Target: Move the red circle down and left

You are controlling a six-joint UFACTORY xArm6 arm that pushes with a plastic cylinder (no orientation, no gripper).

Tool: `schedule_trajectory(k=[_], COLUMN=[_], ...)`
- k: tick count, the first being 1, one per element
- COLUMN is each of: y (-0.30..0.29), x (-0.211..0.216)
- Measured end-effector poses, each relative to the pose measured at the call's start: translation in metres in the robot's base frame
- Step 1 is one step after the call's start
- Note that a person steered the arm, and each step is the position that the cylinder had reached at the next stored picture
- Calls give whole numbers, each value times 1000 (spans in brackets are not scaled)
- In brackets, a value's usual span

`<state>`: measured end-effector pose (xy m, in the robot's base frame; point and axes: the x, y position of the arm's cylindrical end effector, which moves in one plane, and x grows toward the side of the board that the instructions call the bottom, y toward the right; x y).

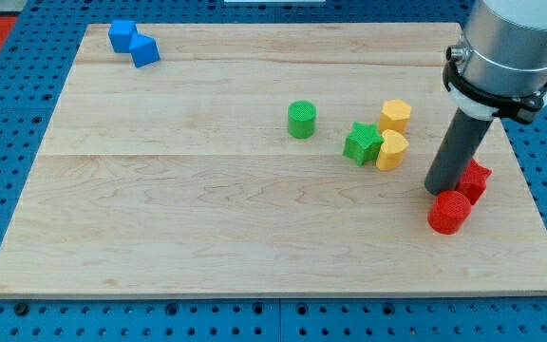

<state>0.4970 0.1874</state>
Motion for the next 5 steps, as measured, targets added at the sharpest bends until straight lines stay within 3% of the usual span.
schedule_trajectory(k=[3, 5], y=[46, -49], x=[41, 38])
